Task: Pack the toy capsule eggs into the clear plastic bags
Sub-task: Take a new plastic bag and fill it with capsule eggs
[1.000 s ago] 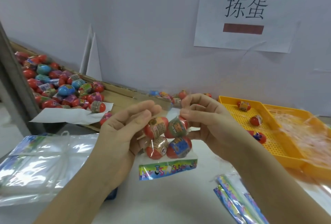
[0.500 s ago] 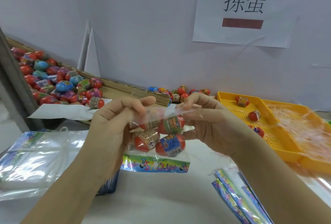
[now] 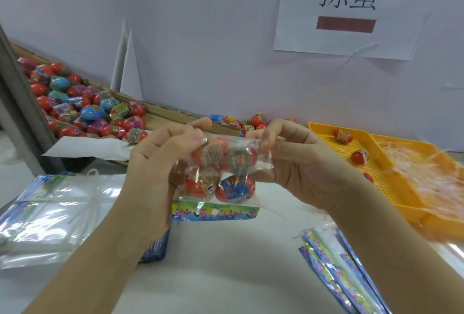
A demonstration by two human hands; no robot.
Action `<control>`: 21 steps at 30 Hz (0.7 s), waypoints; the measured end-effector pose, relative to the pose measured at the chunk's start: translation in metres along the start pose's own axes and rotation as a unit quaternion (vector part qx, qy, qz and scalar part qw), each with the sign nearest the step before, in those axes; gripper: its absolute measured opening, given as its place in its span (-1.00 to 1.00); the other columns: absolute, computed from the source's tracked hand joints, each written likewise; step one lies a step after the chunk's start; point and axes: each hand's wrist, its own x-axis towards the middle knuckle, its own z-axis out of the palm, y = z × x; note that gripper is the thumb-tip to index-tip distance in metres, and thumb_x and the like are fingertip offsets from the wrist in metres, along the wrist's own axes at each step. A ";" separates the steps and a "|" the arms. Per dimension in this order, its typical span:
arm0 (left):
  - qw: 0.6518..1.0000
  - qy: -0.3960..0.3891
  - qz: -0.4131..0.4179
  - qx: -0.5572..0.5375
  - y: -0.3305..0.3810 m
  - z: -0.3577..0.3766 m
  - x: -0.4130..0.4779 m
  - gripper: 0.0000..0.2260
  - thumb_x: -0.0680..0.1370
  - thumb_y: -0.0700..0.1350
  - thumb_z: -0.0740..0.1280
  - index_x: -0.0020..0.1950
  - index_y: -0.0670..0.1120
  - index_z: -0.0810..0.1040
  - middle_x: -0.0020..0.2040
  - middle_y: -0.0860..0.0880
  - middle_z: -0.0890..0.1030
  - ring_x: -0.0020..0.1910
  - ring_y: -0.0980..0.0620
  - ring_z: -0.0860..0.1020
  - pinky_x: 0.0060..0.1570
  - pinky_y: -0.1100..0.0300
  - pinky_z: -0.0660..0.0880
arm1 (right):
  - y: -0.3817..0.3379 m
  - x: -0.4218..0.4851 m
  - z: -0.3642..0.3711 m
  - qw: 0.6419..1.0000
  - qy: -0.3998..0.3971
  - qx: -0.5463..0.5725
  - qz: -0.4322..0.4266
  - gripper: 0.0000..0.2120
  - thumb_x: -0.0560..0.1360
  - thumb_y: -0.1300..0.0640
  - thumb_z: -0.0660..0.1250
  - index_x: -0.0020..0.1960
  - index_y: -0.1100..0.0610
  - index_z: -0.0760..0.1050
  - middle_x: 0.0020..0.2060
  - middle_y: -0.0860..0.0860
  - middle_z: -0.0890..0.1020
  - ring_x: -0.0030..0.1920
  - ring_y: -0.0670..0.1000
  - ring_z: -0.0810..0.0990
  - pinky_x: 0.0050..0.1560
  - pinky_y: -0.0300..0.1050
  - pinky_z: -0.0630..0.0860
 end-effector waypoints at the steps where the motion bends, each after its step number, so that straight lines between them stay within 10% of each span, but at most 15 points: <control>1: 1.000 -0.013 0.005 0.006 0.000 0.001 -0.001 -0.89 0.32 -0.22 0.44 -0.36 -0.03 0.59 0.10 0.02 0.69 -0.16 0.04 0.69 -0.39 0.20 0.59 | -0.001 -0.001 -0.001 1.000 0.001 0.006 0.001 -0.84 0.36 0.35 0.36 -0.32 0.14 0.59 -0.13 0.10 0.61 -0.10 0.07 0.63 -0.17 -0.02 0.64; 9: 1.000 -0.001 -0.005 -0.026 0.001 0.003 0.000 -0.79 0.21 -0.23 0.42 -0.25 0.00 0.74 0.06 0.08 0.71 -0.09 0.08 0.70 -0.25 0.14 0.66 | -0.009 -0.003 -0.009 1.000 -0.015 0.006 -0.011 -0.83 0.13 0.18 0.44 -0.30 0.21 0.59 -0.06 0.12 0.61 -0.01 0.07 0.61 -0.10 -0.07 0.61; 14: 1.000 0.003 -0.025 0.005 0.000 0.003 0.001 -0.68 0.25 -0.24 0.42 -0.04 -0.02 0.73 0.04 -0.08 0.72 -0.15 -0.02 0.71 -0.20 0.04 0.65 | -0.011 -0.001 0.000 0.982 0.107 -0.148 -0.046 -0.81 0.21 0.07 0.43 -0.37 0.16 0.49 -0.30 0.02 0.57 -0.32 -0.09 0.59 -0.32 -0.20 0.56; 21: 0.999 -0.036 -0.021 -0.023 0.001 0.003 0.002 -0.65 0.29 -0.28 0.37 0.01 -0.01 0.70 -0.01 -0.06 0.72 -0.16 -0.01 0.71 -0.28 0.11 0.66 | -0.009 -0.001 -0.002 0.972 0.099 -0.205 0.048 -0.50 0.18 0.13 0.58 0.09 0.07 0.53 -0.09 0.04 0.69 -0.13 0.12 0.70 -0.23 0.08 0.66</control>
